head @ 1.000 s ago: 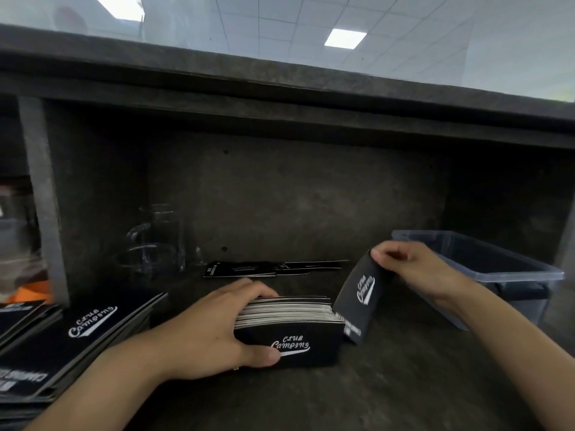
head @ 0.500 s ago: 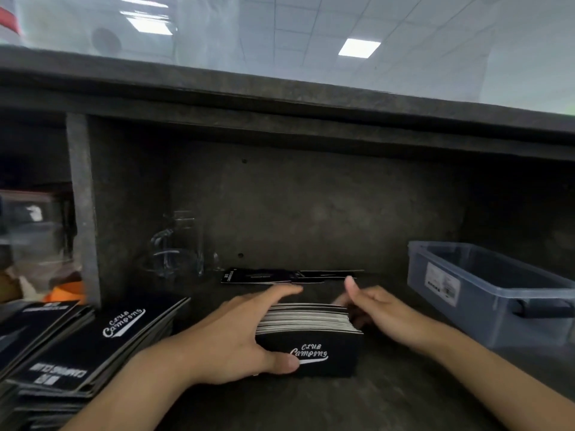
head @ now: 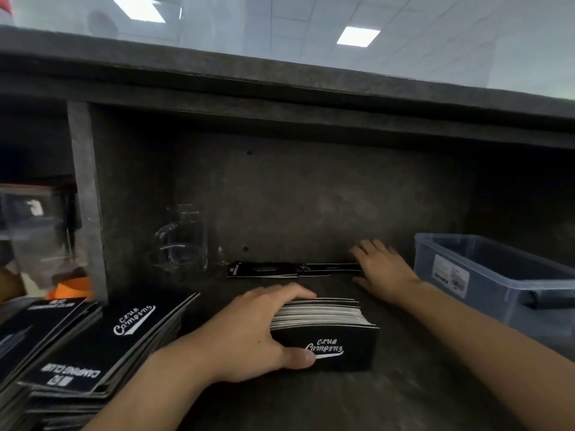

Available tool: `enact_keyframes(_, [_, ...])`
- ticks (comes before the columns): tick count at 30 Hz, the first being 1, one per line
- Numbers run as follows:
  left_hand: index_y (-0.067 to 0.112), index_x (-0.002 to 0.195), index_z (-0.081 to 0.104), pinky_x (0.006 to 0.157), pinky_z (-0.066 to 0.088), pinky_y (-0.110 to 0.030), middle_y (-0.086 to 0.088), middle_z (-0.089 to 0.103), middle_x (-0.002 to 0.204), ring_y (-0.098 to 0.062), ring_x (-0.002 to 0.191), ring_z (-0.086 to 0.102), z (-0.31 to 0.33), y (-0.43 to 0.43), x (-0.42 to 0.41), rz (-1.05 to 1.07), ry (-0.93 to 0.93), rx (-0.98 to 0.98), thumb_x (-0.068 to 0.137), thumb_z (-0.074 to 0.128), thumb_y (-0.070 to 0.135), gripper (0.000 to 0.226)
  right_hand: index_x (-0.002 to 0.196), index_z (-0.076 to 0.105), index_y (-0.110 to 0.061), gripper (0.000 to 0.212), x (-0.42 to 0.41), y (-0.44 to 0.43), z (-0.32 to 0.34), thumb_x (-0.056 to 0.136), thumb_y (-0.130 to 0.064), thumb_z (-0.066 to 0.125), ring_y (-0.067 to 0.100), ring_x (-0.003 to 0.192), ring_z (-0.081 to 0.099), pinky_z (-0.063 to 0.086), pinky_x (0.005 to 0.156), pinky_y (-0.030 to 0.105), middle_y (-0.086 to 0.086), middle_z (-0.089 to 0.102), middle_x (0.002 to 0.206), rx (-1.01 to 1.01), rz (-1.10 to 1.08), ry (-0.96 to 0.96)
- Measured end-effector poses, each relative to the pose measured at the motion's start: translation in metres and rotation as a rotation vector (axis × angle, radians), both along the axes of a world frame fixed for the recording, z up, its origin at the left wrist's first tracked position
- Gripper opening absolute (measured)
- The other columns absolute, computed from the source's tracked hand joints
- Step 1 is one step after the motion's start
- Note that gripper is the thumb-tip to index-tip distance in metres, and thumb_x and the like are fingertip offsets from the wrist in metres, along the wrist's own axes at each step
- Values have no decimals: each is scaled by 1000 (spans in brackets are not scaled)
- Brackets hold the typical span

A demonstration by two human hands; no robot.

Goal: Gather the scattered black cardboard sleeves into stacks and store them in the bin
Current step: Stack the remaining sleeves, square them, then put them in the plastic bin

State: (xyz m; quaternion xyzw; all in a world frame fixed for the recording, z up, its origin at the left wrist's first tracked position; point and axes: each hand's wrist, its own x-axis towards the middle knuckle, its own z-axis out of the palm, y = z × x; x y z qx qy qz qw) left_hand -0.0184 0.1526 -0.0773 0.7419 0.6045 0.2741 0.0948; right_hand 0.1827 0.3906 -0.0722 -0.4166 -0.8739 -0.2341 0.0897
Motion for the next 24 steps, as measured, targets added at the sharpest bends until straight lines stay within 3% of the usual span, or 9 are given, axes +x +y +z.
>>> enact_keyframes(3, [53, 135, 45, 110, 41, -25, 32, 54, 129, 10, 121, 49, 2, -2, 1, 13, 31, 6, 72, 83, 56, 74, 146, 46, -19, 44, -31, 19, -6, 103, -30, 51, 28, 139, 41, 35, 112, 40, 7, 46, 149, 9, -56, -97])
enact_keyframes(6, [51, 137, 44, 104, 35, -11, 32, 52, 130, 13, 119, 46, 0, -2, 1, 20, 60, 24, 74, 82, 55, 74, 133, 58, -22, 33, -47, 27, -16, 105, -21, 42, 26, 130, 57, 40, 106, 37, 5, 61, 139, 82, -44, -122])
enact_keyframes(8, [51, 137, 44, 106, 35, -14, 31, 51, 130, 11, 121, 45, 0, 0, 2, 11, 66, 23, 75, 81, 55, 73, 131, 58, -24, 29, -47, 25, -13, 105, -24, 45, 28, 123, 62, 46, 99, 36, 6, 66, 133, 64, -32, -11])
enact_keyframes(10, [52, 137, 43, 113, 36, -25, 31, 47, 130, 7, 126, 42, -1, 0, 1, 0, 48, 10, 74, 81, 57, 73, 131, 54, -25, 27, -42, 17, -5, 105, -30, 50, 32, 114, 66, 50, 92, 39, 9, 70, 124, -42, 11, 229])
enact_keyframes(14, [54, 139, 44, 124, 25, -33, 30, 8, 155, 0, 148, 16, -4, 0, -1, -4, 0, -11, 73, 82, 57, 76, 112, 53, -27, 17, -24, -13, 12, 100, -22, 64, 14, 100, 70, 54, 94, 38, 1, 74, 114, -476, 336, 677])
enact_keyframes(16, [56, 138, 44, 127, 17, -34, 31, -17, 159, 0, 152, 0, -4, -2, -1, 1, -13, -15, 72, 83, 56, 76, 105, 63, -27, 12, -13, -33, 17, 99, -18, 65, 11, 99, 72, 56, 94, 35, -1, 76, 107, -652, 470, 738])
enact_keyframes(19, [57, 138, 45, 127, 13, -31, 31, -31, 156, 3, 150, -9, -2, -4, 1, 7, -32, -19, 73, 84, 54, 76, 114, 75, -18, 19, 2, -62, 13, 97, -13, 66, 8, 106, 71, 52, 94, 20, -6, 77, 110, -747, 589, 757])
enact_keyframes(21, [60, 139, 41, 126, 19, -33, 33, -24, 158, 1, 152, -3, 0, -5, 2, -7, -4, -27, 73, 82, 58, 78, 120, 75, -17, 24, 7, -75, 5, 99, -14, 63, 5, 110, 69, 50, 94, 18, -9, 76, 114, -792, 611, 760])
enact_keyframes(24, [70, 142, 15, 121, 31, -31, 36, 13, 157, 4, 145, 28, 1, -6, 2, -7, 21, -16, 70, 81, 62, 98, 121, 74, -17, 25, 10, -80, -1, 102, -15, 58, 7, 112, 69, 52, 96, 20, -7, 76, 116, -844, 622, 786])
